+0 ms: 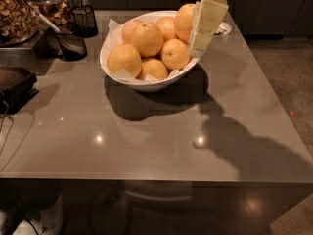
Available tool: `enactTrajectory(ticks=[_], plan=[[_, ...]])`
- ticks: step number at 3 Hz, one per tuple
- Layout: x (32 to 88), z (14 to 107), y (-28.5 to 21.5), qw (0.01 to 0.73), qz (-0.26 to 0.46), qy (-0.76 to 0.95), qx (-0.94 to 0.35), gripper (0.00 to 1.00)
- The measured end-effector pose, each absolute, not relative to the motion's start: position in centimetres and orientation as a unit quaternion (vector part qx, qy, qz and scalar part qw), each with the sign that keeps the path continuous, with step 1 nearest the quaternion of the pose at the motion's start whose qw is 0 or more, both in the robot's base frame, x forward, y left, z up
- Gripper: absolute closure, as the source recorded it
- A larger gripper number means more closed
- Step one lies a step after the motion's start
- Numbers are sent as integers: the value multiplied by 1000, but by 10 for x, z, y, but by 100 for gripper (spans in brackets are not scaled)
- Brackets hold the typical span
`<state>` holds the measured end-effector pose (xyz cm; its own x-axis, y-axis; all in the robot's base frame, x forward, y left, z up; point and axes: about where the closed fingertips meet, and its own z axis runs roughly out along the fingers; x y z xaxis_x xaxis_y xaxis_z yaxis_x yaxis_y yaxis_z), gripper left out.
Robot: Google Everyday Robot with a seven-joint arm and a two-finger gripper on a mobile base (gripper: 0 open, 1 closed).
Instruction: Pick orange from white bowl
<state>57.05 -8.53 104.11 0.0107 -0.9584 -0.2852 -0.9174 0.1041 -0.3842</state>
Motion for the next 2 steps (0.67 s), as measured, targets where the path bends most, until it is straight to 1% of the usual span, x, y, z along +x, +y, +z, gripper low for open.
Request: enactTrajectory(ticks=[1, 2], plan=[[571, 1041, -85, 243, -42, 702, -668, 0], [596, 1037, -64, 235, -44, 688, -685, 1]])
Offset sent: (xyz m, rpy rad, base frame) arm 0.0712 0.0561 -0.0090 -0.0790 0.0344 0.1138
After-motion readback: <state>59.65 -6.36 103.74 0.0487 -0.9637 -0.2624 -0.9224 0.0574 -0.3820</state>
